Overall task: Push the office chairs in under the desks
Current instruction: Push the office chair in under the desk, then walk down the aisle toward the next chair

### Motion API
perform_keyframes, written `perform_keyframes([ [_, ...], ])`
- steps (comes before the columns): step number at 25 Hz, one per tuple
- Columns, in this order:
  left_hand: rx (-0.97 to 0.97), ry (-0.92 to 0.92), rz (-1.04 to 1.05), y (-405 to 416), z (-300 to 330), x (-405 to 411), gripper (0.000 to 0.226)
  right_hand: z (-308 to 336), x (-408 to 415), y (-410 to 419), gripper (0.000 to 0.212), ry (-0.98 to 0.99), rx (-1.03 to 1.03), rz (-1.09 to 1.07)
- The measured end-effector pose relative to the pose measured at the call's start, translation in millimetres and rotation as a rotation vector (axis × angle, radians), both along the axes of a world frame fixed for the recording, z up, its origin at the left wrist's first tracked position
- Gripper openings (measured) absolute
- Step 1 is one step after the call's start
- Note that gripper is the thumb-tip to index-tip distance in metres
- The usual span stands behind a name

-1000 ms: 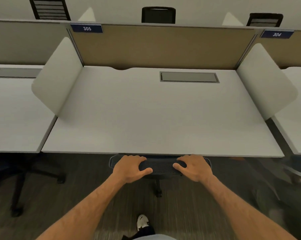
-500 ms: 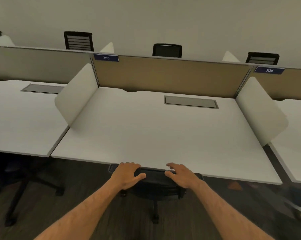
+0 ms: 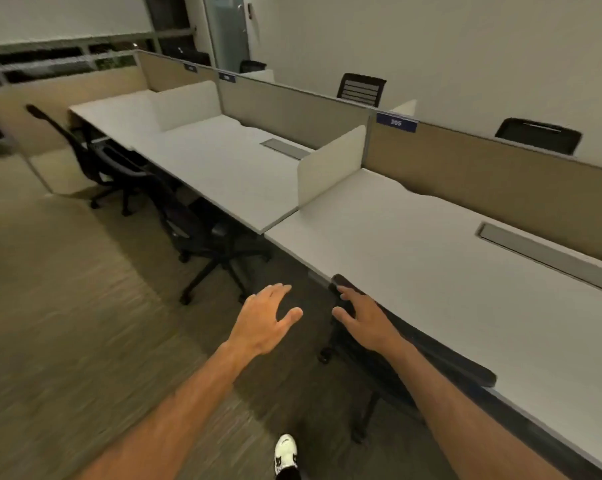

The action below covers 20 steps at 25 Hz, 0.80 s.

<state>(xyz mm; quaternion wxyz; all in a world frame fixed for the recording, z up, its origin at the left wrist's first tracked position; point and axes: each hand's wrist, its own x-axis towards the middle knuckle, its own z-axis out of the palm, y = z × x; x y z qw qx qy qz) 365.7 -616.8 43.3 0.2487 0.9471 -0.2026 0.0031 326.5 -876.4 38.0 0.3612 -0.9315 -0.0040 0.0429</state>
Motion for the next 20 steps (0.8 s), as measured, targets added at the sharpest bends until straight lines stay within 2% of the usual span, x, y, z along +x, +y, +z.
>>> perform_keyframes([
  [7, 0.081, 0.052, 0.311, 177, 4, -61, 0.068, 16, 6, 183, 0.060, -0.081, 0.028, 0.372],
  [14, -0.017, 0.024, 0.501, 333, 20, -66, 0.086, 51, 52, 358, 0.062, -0.173, 0.014, 0.602],
  [20, 0.036, 0.016, 0.630, 484, 29, -55, 0.073, 46, 86, 513, 0.066, -0.188, 0.019, 0.741],
])
